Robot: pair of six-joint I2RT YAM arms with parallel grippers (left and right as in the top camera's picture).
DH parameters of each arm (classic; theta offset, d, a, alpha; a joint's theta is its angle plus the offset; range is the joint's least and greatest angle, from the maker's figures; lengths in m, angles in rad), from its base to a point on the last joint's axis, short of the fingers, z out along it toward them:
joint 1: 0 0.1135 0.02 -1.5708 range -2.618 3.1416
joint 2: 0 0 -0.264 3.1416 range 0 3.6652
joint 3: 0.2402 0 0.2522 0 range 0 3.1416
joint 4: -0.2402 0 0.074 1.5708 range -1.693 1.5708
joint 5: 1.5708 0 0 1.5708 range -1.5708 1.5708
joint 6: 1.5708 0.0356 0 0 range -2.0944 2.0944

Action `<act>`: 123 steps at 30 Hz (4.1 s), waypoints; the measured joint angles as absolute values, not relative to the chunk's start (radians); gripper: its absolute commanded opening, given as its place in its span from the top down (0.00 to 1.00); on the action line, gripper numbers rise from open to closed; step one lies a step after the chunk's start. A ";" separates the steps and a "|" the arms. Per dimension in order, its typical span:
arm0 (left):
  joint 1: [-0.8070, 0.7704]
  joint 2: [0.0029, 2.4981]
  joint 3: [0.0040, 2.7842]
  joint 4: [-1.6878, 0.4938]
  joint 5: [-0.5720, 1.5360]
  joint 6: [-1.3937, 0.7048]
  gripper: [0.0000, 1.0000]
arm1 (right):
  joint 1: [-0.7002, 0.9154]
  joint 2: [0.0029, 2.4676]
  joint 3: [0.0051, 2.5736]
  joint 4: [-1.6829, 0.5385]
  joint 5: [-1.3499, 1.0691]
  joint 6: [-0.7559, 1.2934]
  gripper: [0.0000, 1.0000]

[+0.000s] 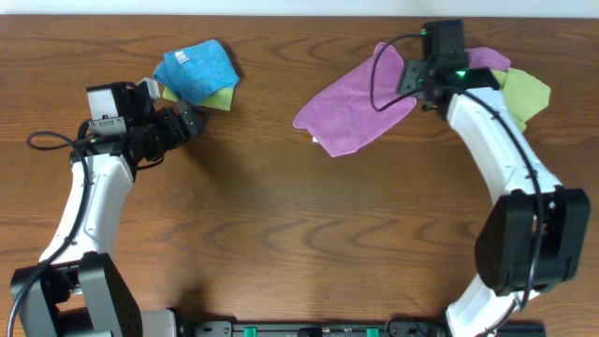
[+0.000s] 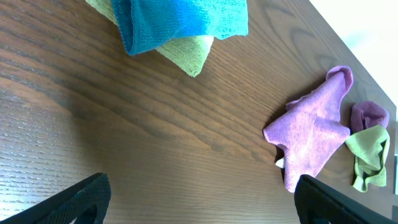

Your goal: Fold the cloth

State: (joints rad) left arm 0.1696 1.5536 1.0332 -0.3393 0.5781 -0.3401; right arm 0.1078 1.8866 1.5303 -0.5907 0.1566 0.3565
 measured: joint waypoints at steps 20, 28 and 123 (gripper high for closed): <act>0.170 1.554 1.033 -0.339 0.630 -0.341 0.04 | -0.018 2.110 1.525 -0.378 -0.125 0.261 0.40; 0.170 1.554 1.033 -0.339 0.644 -0.347 0.04 | -0.027 2.160 1.525 -0.358 -0.147 0.258 0.43; -0.073 1.553 1.160 -0.739 0.485 -0.366 0.05 | 0.076 1.826 1.077 -0.593 -0.184 0.457 0.57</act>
State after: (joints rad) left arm -0.0734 1.5528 1.1603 -0.7395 0.4854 -0.3664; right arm 0.0761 1.8259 1.0771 -0.5934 -0.1841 0.4568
